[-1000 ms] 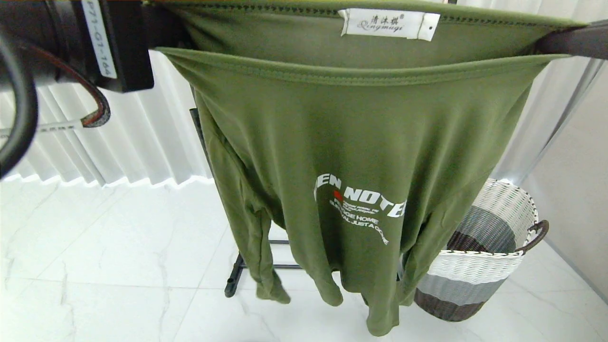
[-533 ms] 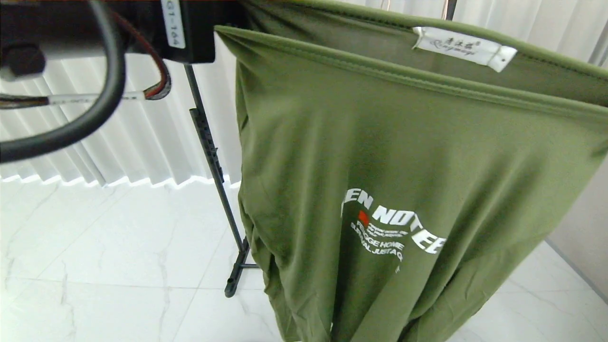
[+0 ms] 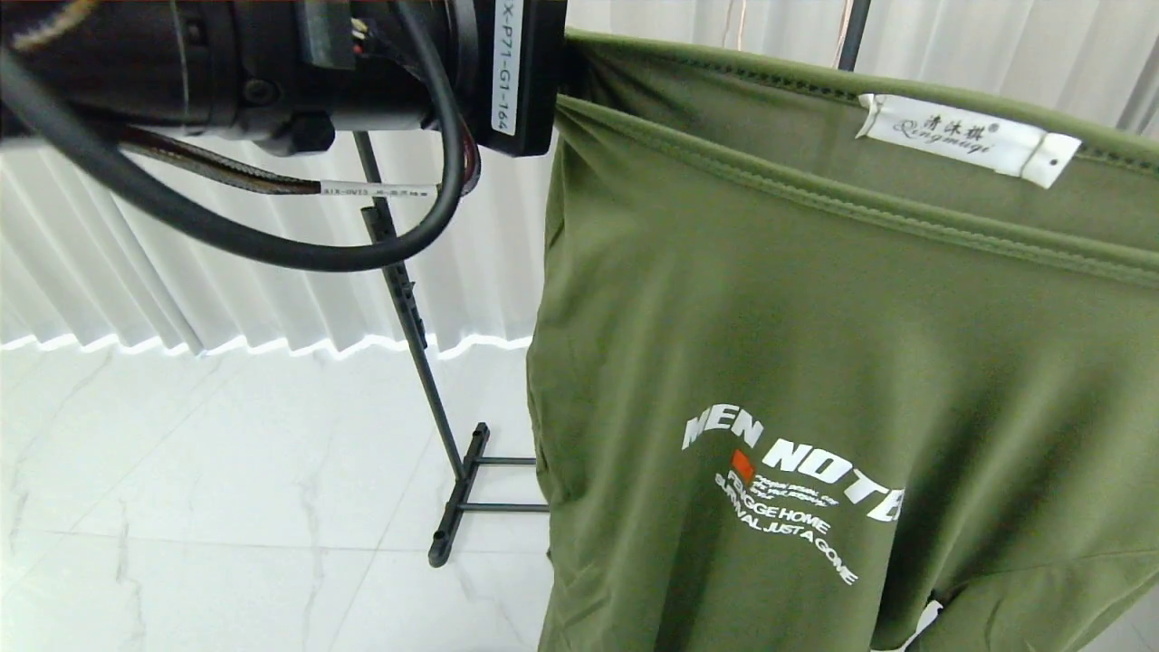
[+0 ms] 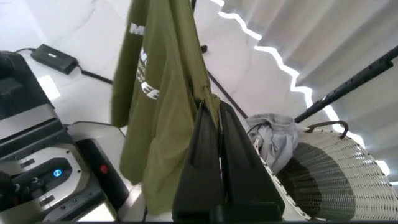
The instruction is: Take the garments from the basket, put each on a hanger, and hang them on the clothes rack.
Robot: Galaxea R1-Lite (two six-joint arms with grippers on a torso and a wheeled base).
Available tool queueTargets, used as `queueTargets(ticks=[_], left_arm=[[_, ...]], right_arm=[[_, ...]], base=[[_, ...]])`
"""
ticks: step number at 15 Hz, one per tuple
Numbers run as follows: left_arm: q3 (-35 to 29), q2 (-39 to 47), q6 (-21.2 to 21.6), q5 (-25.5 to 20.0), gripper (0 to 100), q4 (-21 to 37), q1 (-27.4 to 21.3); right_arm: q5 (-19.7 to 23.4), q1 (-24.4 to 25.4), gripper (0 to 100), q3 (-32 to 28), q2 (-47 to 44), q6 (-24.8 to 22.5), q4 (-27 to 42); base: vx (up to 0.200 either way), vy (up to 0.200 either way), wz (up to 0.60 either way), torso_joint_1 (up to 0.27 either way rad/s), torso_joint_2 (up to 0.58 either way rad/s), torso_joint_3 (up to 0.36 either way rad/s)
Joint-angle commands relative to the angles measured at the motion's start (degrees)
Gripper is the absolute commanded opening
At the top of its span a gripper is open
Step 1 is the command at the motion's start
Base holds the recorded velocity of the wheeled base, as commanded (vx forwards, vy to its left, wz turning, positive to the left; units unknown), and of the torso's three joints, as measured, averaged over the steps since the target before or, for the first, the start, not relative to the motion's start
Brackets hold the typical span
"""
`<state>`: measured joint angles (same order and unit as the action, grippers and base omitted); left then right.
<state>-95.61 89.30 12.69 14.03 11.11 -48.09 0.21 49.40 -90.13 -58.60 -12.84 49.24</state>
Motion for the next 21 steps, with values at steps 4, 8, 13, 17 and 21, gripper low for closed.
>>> queueTargets(ticks=[4, 8, 13, 17, 21], left_arm=[[5.3, -4.6, -0.9, 0.2, 0, 4.7, 2.6], [9.8, -11.8, -6.8, 0.1, 0, 12.4, -1.5], [16.9, -19.7, -8.5, 0.1, 0, 14.8, -12.8], [16.9, -20.0, -8.4, 0.3, 0, 14.8, -15.7], [13.4, -14.9, -7.6, 5.8, 0, 14.1, -10.8]], right_arm=[[-2.9, -7.4, 0, 0.1, -6.3, -0.1, -7.5], [-2.5, -8.4, 0, 0.5, -13.3, -0.1, -21.3], [1.6, -7.2, 0, 0.2, -17.3, 0.0, -32.9], [1.2, -6.9, 0, 0.3, -17.1, 0.0, -33.0], [-5.3, -7.4, 0, -1.8, -14.6, 0.0, -24.1]], base=[[0.0, 0.0, 0.0, 0.0, 0.0, 0.0], [0.0, 0.0, 0.0, 0.0, 0.0, 0.0], [0.0, 0.0, 0.0, 0.0, 0.0, 0.0], [0.0, 0.0, 0.0, 0.0, 0.0, 0.0], [0.0, 0.0, 0.0, 0.0, 0.0, 0.0]])
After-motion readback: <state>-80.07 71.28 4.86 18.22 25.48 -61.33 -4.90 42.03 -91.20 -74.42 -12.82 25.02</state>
